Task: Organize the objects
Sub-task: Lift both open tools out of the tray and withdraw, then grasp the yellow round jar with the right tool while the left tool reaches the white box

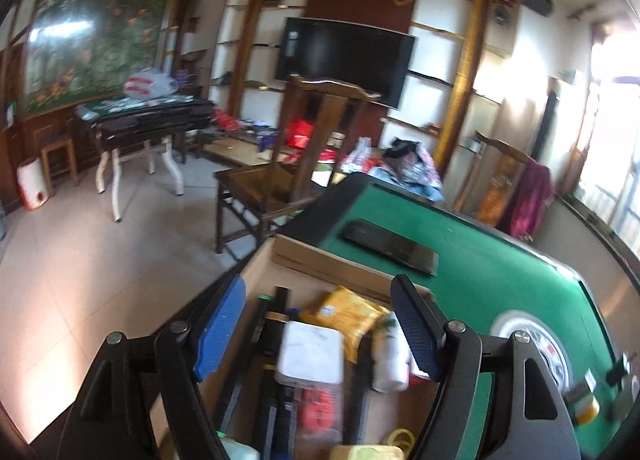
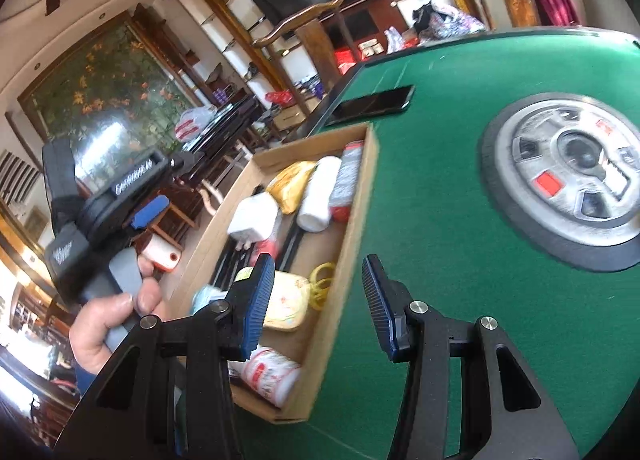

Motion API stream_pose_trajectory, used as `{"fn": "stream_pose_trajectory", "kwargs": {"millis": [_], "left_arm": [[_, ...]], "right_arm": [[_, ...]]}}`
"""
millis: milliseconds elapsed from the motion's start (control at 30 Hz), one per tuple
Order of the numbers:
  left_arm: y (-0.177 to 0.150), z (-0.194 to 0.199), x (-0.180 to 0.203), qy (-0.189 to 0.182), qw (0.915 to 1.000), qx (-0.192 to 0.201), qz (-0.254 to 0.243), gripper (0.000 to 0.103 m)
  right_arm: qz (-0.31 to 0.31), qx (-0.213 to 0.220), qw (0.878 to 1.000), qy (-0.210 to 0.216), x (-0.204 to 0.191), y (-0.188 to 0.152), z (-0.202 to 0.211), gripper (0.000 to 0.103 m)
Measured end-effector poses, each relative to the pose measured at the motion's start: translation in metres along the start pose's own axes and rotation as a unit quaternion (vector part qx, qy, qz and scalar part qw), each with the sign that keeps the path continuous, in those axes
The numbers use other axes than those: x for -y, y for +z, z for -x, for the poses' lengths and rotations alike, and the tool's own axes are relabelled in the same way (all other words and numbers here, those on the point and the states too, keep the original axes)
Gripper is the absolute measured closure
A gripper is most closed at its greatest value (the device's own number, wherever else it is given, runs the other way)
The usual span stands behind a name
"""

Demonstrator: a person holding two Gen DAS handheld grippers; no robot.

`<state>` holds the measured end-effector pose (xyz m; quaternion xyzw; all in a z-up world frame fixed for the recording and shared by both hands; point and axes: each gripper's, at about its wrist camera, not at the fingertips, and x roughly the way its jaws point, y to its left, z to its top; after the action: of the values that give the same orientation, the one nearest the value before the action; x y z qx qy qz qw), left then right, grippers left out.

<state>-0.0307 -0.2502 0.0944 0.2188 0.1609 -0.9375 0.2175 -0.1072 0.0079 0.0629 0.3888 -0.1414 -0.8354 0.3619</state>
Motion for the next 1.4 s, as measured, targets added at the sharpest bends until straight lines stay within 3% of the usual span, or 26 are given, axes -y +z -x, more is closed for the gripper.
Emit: {"fn": "stream_pose_trajectory", "kwargs": {"millis": [167, 267, 367, 400, 433, 467, 500, 667, 767, 1000, 1033, 1100, 1300, 1400], "left_arm": [[-0.018, 0.019, 0.049, -0.059, 0.9948, 0.014, -0.081, 0.027], [-0.036, 0.041, 0.085, -0.119, 0.9829, 0.017, -0.140, 0.026], [-0.065, 0.062, 0.125, -0.211, 0.9574, -0.022, -0.196, 0.025], [-0.076, 0.066, 0.136, -0.236, 0.9476, -0.044, -0.211, 0.025], [-0.085, 0.068, 0.145, -0.254, 0.9388, -0.061, -0.225, 0.025], [-0.095, 0.070, 0.154, -0.267, 0.9295, -0.077, -0.243, 0.025], [-0.107, 0.073, 0.165, -0.276, 0.9180, -0.092, -0.270, 0.025], [-0.136, 0.073, 0.184, -0.261, 0.8959, -0.113, -0.341, 0.025], [-0.134, 0.070, 0.181, -0.259, 0.8947, -0.126, -0.341, 0.025], [-0.141, 0.057, 0.183, -0.237, 0.9018, -0.136, -0.335, 0.025], [-0.141, 0.057, 0.183, -0.236, 0.9020, -0.137, -0.335, 0.025], [-0.142, 0.057, 0.182, -0.235, 0.9017, -0.137, -0.336, 0.025], [-0.145, 0.055, 0.184, -0.246, 0.8967, -0.143, -0.339, 0.025], [-0.145, 0.053, 0.188, -0.257, 0.8940, -0.150, -0.335, 0.025]], "right_arm": [[-0.004, 0.041, 0.998, -0.045, 0.032, 0.011, 0.041, 0.056], [-0.002, 0.067, 0.993, -0.095, 0.061, 0.014, 0.074, 0.056], [-0.016, 0.103, 0.980, -0.172, 0.094, 0.016, 0.114, 0.051], [-0.026, 0.108, 0.974, -0.195, 0.105, 0.016, 0.124, 0.037], [-0.042, 0.114, 0.966, -0.228, 0.119, 0.015, 0.135, 0.031], [-0.060, 0.120, 0.960, -0.244, 0.131, 0.014, 0.144, 0.031], [-0.090, 0.120, 0.958, -0.246, 0.146, 0.012, 0.151, 0.031], [-0.165, 0.091, 0.948, -0.255, 0.177, 0.010, 0.148, 0.031], [-0.172, 0.074, 0.944, -0.272, 0.179, 0.011, 0.138, 0.031], [-0.165, 0.039, 0.923, -0.347, 0.190, 0.022, 0.105, 0.032], [-0.163, 0.032, 0.921, -0.353, 0.194, 0.020, 0.103, 0.044], [-0.160, 0.035, 0.920, -0.356, 0.198, 0.017, 0.108, 0.059], [-0.204, 0.079, 0.930, -0.296, 0.218, 0.008, 0.140, 0.059], [-0.210, 0.106, 0.928, -0.288, 0.216, 0.007, 0.148, 0.059]]}}
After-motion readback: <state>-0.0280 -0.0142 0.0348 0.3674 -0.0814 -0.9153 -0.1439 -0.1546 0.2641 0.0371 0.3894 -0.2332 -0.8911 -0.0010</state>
